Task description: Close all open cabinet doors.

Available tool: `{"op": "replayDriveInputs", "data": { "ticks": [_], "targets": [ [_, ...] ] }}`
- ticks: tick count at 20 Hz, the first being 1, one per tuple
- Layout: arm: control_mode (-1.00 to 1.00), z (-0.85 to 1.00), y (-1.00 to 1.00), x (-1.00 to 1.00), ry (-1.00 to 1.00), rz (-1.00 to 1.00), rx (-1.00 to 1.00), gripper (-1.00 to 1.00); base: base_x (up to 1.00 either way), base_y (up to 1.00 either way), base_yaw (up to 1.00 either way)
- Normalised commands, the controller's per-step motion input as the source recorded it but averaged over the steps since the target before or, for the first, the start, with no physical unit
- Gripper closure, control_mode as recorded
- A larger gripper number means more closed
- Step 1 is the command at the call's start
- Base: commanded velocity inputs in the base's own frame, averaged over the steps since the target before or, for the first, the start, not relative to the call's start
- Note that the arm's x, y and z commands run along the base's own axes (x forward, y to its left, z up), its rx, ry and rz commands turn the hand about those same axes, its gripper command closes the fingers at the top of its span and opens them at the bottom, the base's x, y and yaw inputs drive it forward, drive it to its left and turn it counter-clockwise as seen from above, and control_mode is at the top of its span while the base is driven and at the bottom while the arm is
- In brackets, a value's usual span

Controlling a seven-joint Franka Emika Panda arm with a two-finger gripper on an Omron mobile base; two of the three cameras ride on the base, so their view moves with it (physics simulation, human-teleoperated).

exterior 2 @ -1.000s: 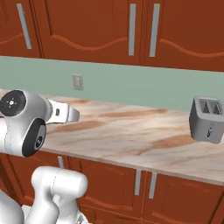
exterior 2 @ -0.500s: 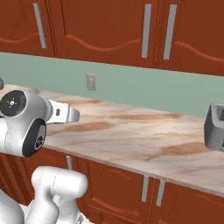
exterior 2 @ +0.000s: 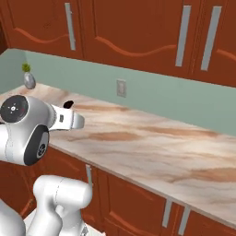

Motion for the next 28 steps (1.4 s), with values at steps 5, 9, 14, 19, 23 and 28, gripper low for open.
{"op": "replayDriveInputs", "data": {
  "ticks": [5, 9, 14, 19, 23, 28],
  "targets": [
    [1.00, 0.00, 0.00, 0.00, 0.00, 0.00, 0.00, -1.00, 0.04, 0.25, 0.37],
    [1.00, 0.00, 0.00, 0.00, 0.00, 0.00, 0.00, -1.00, 0.20, 0.26, 0.41],
    [1.00, 0.00, 0.00, 0.00, 0.00, 0.00, 0.00, -1.00, 0.33, 0.26, 0.43],
    [1.00, 0.00, 0.00, 0.00, 0.00, 0.00, 0.00, -1.00, 0.41, 0.16, 0.44],
    [1.00, 0.00, 0.00, 0.00, 0.00, 0.00, 0.00, -1.00, 0.46, 0.10, 0.44],
    [1.00, 0.00, 0.00, 0.00, 0.00, 0.00, 0.00, -1.00, 0.46, 0.01, 0.47]
  ]
}}
